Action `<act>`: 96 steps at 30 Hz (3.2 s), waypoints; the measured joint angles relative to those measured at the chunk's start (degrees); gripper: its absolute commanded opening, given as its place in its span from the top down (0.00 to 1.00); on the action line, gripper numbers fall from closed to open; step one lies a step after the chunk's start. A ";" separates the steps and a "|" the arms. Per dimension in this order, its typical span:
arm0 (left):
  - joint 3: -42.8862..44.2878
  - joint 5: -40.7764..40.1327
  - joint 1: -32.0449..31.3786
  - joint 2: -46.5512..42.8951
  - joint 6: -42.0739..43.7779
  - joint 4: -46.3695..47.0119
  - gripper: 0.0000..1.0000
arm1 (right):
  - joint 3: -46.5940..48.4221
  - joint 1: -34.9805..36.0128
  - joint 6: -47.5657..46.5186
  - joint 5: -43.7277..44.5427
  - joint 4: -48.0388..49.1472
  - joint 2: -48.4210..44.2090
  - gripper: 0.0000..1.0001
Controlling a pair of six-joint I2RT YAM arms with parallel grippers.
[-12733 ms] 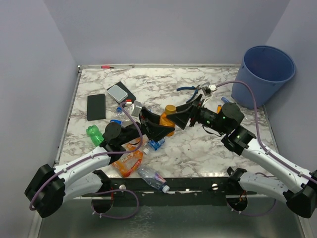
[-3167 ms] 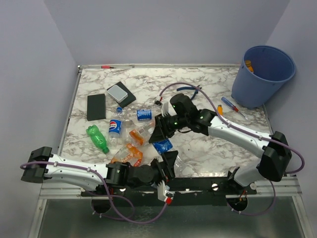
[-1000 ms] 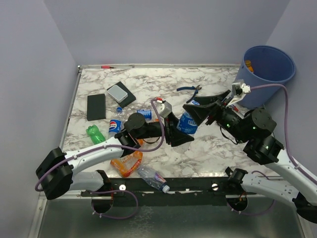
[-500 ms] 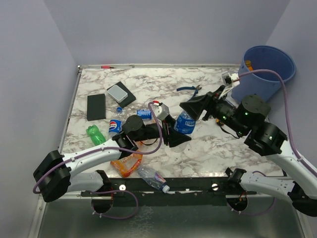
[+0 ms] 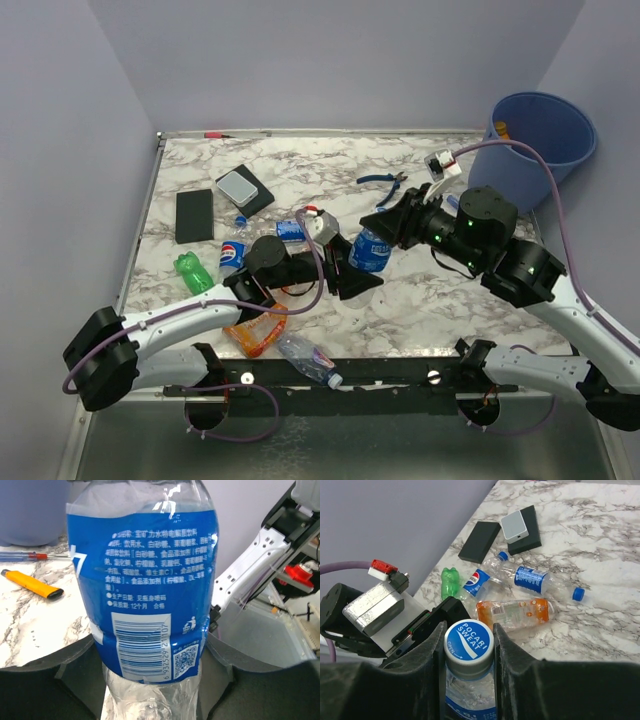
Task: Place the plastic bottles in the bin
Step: Place the plastic bottle in the trash bin.
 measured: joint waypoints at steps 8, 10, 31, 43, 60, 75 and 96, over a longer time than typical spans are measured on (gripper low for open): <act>-2.58 -7.54 -0.15 -4.68 0.79 0.09 0.01 | 9.81 0.02 -3.50 10.10 -5.70 3.04 1.00; -3.80 -10.75 -0.15 -7.06 1.27 0.09 0.01 | 14.99 0.00 -7.37 18.05 -5.75 4.35 1.00; -7.43 -28.30 -0.15 -14.43 5.22 1.01 0.01 | 31.30 -46.77 -46.64 45.72 45.40 36.02 1.00; -7.43 -30.42 -0.15 -15.82 6.93 -0.13 0.01 | 19.47 -57.11 -35.67 44.78 38.53 42.60 0.99; -7.43 -30.60 -0.15 -14.21 7.34 -0.33 0.01 | 23.82 -56.98 -17.42 29.75 18.34 43.76 0.16; -7.37 -37.35 -0.15 -13.46 8.31 -3.34 0.01 | 19.91 -47.91 -6.38 13.27 23.52 21.51 0.13; 23.54 -56.54 -2.78 15.85 27.19 -60.06 0.01 | -43.95 -33.09 12.52 -10.40 21.94 -19.04 0.14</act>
